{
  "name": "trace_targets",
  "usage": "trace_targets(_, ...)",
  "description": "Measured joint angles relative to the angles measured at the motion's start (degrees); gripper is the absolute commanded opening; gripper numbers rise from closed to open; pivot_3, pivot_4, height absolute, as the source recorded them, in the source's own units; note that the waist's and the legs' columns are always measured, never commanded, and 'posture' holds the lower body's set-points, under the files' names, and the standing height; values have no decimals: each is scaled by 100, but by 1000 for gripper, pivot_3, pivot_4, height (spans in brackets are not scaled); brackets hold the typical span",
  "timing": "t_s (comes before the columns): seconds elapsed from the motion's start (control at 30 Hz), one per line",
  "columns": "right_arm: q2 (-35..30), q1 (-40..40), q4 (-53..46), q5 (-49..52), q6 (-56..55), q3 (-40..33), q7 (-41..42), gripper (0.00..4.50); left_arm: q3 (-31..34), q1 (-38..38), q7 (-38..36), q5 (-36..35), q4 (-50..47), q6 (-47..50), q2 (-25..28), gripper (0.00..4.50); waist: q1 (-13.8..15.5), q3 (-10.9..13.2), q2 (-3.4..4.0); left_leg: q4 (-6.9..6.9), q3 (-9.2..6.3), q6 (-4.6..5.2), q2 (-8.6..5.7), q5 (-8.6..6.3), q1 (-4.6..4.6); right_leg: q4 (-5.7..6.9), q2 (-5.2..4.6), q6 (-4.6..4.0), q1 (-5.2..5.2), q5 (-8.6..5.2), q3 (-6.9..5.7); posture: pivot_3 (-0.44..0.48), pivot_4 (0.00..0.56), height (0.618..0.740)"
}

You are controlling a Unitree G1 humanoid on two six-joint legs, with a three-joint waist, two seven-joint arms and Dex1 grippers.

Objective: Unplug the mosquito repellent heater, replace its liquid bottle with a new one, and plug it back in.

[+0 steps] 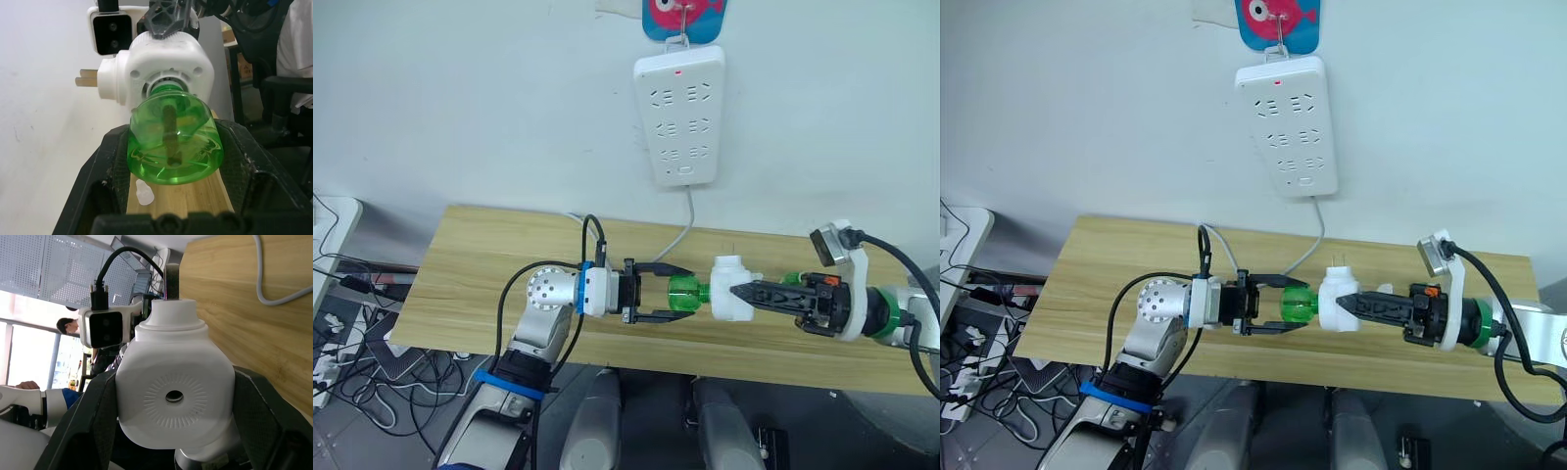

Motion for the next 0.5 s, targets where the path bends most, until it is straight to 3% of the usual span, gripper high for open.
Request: trace_targets(0.5, 255, -185, 0, -1, -128, 254, -615, 2910, 22, -42, 56, 217, 240, -108, 28, 2261, 1, -2, 0, 2, 0, 0, -1, 0, -2, 1, -1, -1, 0, 3, 0, 197, 315, 740)
